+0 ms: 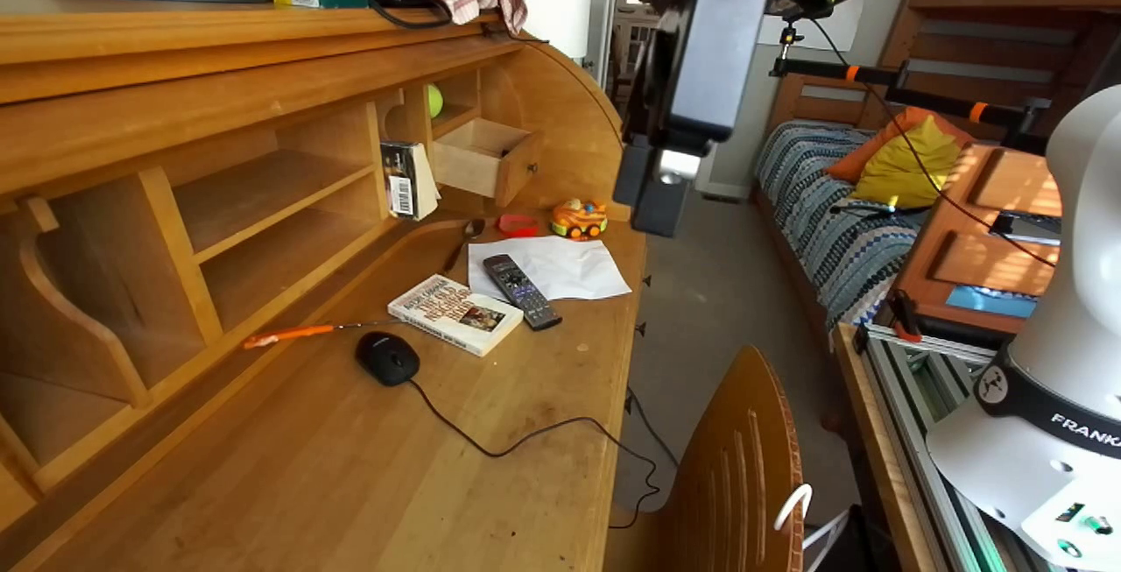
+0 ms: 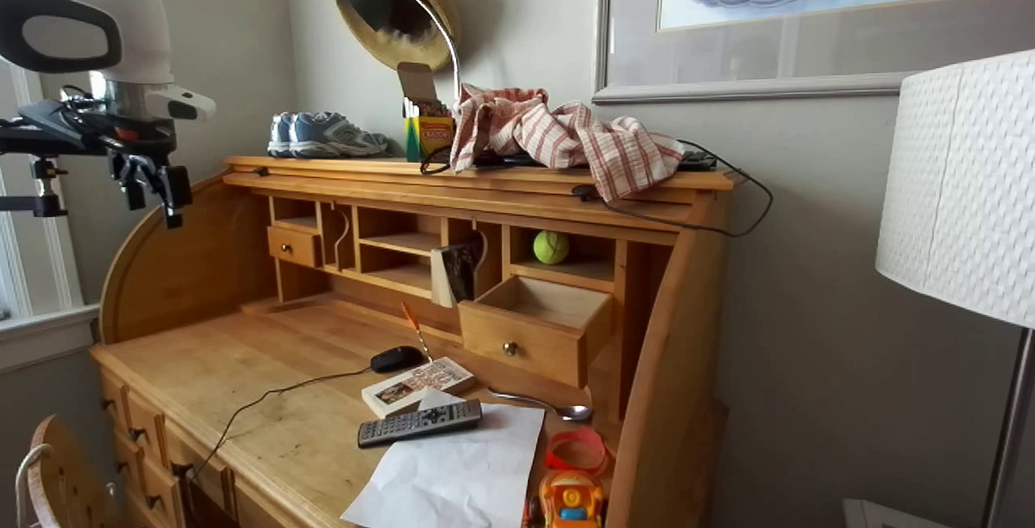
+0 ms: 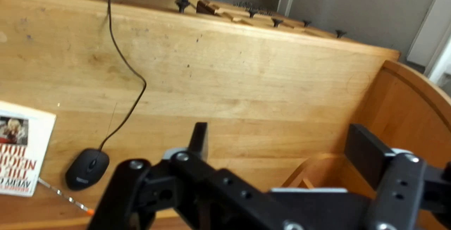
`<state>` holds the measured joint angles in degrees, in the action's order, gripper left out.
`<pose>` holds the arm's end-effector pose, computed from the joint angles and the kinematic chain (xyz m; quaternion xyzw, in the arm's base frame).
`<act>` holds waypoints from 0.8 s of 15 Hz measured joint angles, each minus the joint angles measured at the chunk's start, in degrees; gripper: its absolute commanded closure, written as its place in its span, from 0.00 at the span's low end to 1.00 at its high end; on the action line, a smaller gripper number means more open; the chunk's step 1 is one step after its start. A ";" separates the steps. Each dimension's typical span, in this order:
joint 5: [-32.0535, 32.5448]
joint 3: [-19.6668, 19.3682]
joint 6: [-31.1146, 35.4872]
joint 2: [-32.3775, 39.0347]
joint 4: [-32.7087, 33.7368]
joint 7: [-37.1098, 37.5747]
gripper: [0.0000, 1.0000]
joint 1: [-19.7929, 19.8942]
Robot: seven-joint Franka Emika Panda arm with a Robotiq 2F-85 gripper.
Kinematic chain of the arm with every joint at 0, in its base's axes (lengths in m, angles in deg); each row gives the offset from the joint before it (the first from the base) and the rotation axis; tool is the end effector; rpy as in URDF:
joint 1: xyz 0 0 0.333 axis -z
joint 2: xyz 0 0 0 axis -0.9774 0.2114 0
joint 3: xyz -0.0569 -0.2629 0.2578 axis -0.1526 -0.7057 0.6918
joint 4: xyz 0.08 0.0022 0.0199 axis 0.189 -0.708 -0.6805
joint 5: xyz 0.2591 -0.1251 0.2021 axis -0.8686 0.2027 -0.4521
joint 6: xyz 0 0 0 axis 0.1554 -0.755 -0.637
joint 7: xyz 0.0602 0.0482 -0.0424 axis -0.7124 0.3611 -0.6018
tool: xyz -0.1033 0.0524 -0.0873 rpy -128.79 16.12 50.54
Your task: Put the crayon box in the top right drawer
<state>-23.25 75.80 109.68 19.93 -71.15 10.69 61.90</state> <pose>0.3303 0.1559 0.5003 -0.9783 -0.1474 -0.0629 0.1316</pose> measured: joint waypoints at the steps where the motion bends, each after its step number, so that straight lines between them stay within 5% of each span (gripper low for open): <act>1: 1.10 0.27 2.19 0.08 0.51 -0.35 0.00 0.49; 12: 24.91 -0.17 8.49 12.23 21.51 -3.19 0.00 10.62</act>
<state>1.66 75.63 118.16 32.16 -49.64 7.50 72.52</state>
